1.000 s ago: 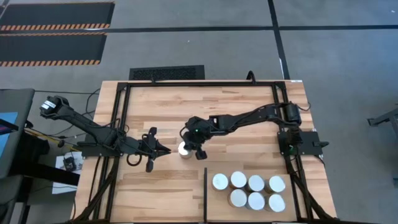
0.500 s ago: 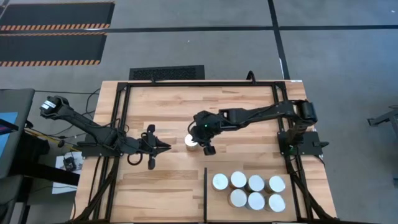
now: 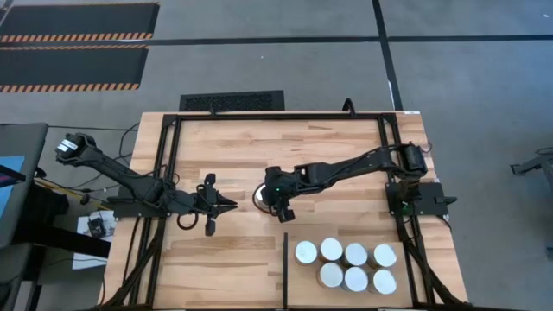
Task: Pick and place cans onto a shelf
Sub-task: Put the canned green beans on the shelf aligned with the other canned green beans
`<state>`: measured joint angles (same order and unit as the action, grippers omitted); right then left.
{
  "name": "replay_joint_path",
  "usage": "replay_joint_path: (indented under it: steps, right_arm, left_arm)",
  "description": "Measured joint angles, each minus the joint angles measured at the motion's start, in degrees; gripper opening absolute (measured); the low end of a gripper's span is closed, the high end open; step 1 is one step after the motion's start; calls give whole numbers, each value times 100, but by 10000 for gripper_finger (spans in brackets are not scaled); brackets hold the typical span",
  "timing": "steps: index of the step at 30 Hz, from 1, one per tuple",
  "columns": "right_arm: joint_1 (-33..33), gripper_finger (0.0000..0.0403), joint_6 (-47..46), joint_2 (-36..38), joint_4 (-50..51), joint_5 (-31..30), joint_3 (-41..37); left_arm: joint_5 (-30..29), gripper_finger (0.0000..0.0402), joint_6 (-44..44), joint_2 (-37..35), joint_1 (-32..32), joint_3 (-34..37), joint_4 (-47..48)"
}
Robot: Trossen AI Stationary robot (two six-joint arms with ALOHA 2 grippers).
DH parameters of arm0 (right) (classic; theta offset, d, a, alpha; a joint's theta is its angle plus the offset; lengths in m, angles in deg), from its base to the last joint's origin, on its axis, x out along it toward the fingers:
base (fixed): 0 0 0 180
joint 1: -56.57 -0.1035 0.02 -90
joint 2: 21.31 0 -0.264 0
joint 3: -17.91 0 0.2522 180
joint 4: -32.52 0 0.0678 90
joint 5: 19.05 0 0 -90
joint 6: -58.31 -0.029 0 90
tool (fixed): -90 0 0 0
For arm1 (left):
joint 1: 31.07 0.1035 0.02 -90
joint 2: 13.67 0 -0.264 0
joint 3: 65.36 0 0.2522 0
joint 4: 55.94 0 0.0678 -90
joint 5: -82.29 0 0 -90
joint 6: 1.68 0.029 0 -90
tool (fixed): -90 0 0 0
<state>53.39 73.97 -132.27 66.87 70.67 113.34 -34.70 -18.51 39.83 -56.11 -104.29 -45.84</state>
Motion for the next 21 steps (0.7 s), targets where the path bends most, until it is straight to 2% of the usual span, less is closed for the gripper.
replay_joint_path:
  steps: [6,15,21]
  right_arm:
    - [43,114,76,-2,17,-24,0]
    - [152,10,94,2,173,-12,7]
    - [98,13,-175,354,492,5,-13]
  left_arm:
    - [-49,31,24,0,0,0,9]
    - [-59,31,27,0,-5,0,19]
    - [-182,31,140,0,-5,-2,35]
